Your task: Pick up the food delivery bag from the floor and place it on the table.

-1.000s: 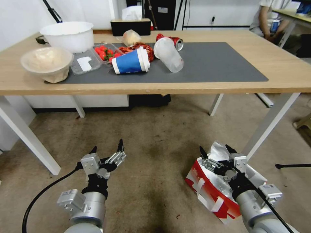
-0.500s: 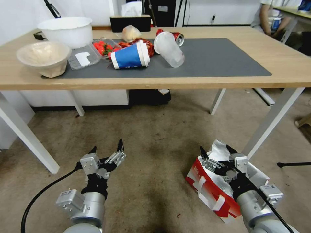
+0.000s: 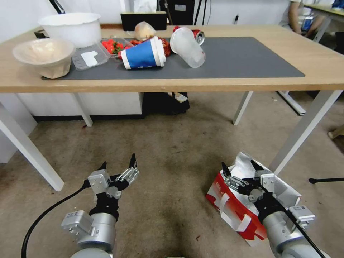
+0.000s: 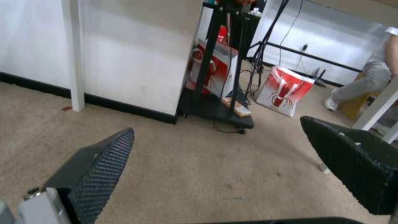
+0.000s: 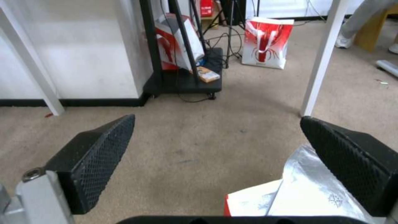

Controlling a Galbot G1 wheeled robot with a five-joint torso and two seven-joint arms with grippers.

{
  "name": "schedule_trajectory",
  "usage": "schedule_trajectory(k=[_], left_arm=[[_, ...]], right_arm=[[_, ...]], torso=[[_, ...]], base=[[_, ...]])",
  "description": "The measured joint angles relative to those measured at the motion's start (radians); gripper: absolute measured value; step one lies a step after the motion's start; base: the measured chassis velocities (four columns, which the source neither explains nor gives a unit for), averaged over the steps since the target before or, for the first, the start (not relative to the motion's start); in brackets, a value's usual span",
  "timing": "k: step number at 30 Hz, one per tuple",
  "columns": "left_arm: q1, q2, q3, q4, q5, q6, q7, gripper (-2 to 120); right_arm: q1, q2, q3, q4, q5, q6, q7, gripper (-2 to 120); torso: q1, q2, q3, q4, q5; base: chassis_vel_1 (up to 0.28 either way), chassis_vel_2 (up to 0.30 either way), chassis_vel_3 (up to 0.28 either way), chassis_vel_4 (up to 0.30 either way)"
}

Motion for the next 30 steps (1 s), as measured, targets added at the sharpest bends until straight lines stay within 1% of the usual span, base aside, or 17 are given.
schedule_trajectory(k=[1,8,9,11,12,14,15,18,21,30], left_arm=[[0.000,0.000,0.000,0.000,0.000,0.000,0.000,100],[-0.001,0.001,0.001,0.000,-0.001,0.000,0.000,100],[-0.001,0.001,0.001,0.000,-0.001,0.000,0.000,100],[-0.001,0.001,0.001,0.000,-0.001,0.000,0.000,100],[-0.001,0.001,0.001,0.000,-0.001,0.000,0.000,100],[-0.001,0.001,0.001,0.000,-0.001,0.000,0.001,100],[-0.001,0.001,0.001,0.000,-0.001,0.000,0.001,100],[-0.002,0.001,0.001,0.002,-0.002,0.000,0.001,100],[-0.003,0.002,0.001,0.004,-0.005,0.000,0.001,100],[-0.004,0.004,0.000,0.004,-0.009,0.002,0.001,100]], right_arm=[[0.000,0.000,0.000,0.000,0.000,0.000,0.000,100],[-0.001,0.001,0.000,0.000,-0.004,0.001,-0.001,100],[-0.001,0.001,0.000,0.000,-0.004,0.001,-0.001,100],[0.001,0.001,0.000,-0.001,-0.004,0.001,-0.001,100],[0.001,0.001,0.000,-0.001,-0.004,0.001,-0.001,100],[0.002,0.002,0.000,-0.003,-0.004,0.001,-0.001,100],[0.002,0.002,0.000,-0.003,-0.004,0.001,-0.001,100],[0.003,0.002,-0.001,-0.005,-0.004,0.001,-0.001,100],[0.004,0.001,0.000,-0.006,-0.003,0.001,-0.002,100],[0.004,-0.002,0.002,-0.007,-0.001,0.000,-0.003,100]], torso=[[0.000,0.000,0.000,0.0000,0.0000],[-0.004,-0.031,-0.027,0.0000,0.0000],[-0.004,-0.031,-0.027,0.0000,0.0000],[-0.004,-0.043,-0.039,0.0000,0.0001],[-0.004,-0.043,-0.039,0.0000,0.0001],[-0.004,-0.054,-0.050,0.0000,0.0001],[-0.004,-0.054,-0.050,0.0000,0.0001],[-0.004,-0.070,-0.064,0.0000,0.0000],[-0.007,-0.080,-0.064,0.0000,0.0001],[-0.009,-0.084,-0.064,0.0000,0.0001]], base=[[0.000,0.000,0.000,0.000],[0.000,0.000,0.000,0.000],[0.000,0.000,0.000,0.000],[0.000,0.000,0.000,0.000],[0.000,0.000,0.000,0.000],[0.000,0.000,0.000,0.000],[0.000,0.000,0.000,0.000],[0.000,0.000,0.000,0.000],[0.000,0.000,0.000,0.000],[0.000,0.000,0.000,0.000]])
